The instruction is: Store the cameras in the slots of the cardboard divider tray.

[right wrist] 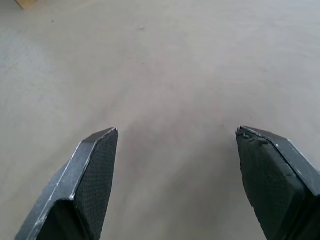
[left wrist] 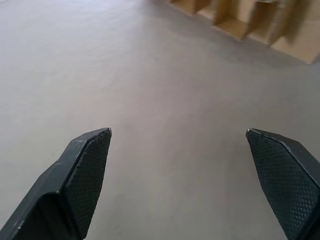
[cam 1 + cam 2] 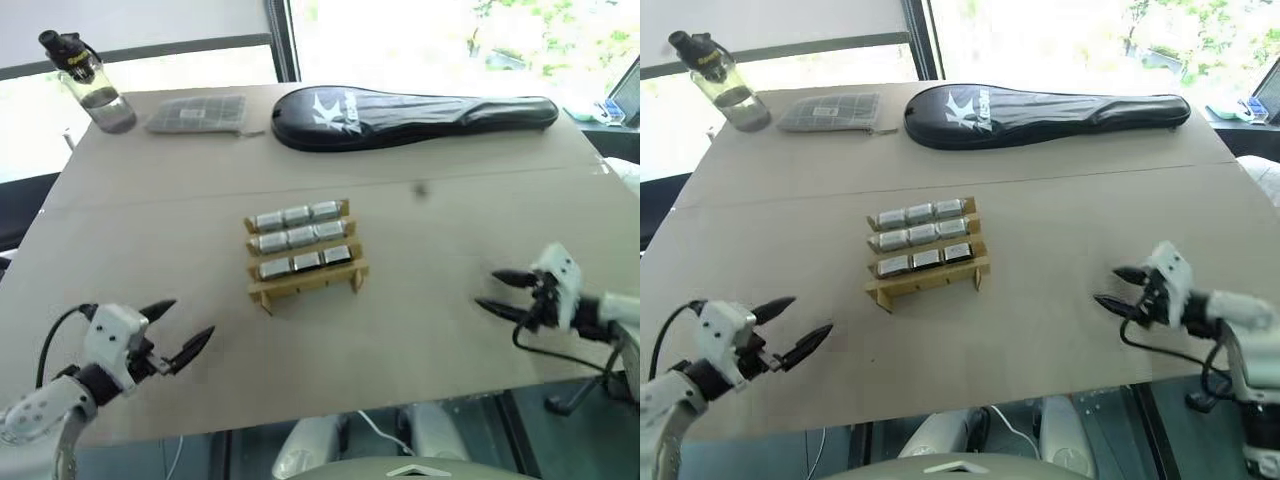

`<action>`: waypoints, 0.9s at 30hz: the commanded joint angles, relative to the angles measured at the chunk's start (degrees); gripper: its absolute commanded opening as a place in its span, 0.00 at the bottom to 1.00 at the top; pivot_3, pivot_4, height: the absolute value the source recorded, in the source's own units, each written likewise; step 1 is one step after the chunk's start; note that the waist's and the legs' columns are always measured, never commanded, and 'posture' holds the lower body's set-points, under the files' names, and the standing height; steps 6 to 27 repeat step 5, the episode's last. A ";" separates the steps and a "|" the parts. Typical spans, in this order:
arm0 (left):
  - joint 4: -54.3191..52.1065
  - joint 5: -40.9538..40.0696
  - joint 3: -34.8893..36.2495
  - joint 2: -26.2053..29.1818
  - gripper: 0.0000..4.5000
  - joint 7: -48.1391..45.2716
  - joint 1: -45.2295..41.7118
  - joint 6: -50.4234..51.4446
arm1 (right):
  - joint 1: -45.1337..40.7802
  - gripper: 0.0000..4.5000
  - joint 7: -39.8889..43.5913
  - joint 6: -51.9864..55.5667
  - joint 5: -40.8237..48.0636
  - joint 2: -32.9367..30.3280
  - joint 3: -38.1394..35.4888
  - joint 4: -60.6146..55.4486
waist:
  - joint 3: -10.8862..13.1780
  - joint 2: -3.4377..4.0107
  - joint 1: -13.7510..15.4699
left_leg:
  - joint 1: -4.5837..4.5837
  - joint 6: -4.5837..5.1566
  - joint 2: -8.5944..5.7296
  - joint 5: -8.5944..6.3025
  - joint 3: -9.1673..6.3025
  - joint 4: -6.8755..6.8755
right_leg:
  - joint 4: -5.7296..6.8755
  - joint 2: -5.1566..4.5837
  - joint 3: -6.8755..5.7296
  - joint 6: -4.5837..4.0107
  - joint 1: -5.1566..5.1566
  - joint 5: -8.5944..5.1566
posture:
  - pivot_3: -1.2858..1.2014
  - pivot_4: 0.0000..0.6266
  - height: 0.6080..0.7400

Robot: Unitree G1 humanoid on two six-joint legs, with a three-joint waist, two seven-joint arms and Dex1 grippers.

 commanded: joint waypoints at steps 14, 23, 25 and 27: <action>1.70 -4.03 -2.80 -0.89 1.00 -3.03 -3.96 -2.53 | 0.79 0.83 -0.16 -18.32 3.95 3.57 -3.96 8.78 | 0.00 0.02 0.11 | 0.77 0.02 0.05 -0.03 0.13 -0.23 | -0.05 0.04 0.16 -0.01 0.65 0.00 | 0.52 0.24 1.00; 1.70 -4.03 -2.80 -0.89 1.00 -3.03 -3.96 -2.53 | 0.79 0.83 -0.16 -18.32 3.95 3.57 -3.96 8.78 | 0.00 0.02 0.11 | 0.77 0.02 0.05 -0.03 0.13 -0.23 | -0.05 0.04 0.16 -0.01 0.65 0.00 | 0.52 0.24 1.00; 1.70 -4.03 -2.80 -0.89 1.00 -3.03 -3.96 -2.53 | 0.79 0.83 -0.16 -18.32 3.95 3.57 -3.96 8.78 | 0.00 0.02 0.11 | 0.77 0.02 0.05 -0.03 0.13 -0.23 | -0.05 0.04 0.16 -0.01 0.65 0.00 | 0.52 0.24 1.00; 1.70 -4.03 -2.80 -0.89 1.00 -3.03 -3.96 -2.53 | 0.79 0.83 -0.16 -18.32 3.95 3.57 -3.96 8.78 | 0.00 0.02 0.11 | 0.77 0.02 0.05 -0.03 0.13 -0.23 | -0.05 0.04 0.16 -0.01 0.65 0.00 | 0.52 0.24 1.00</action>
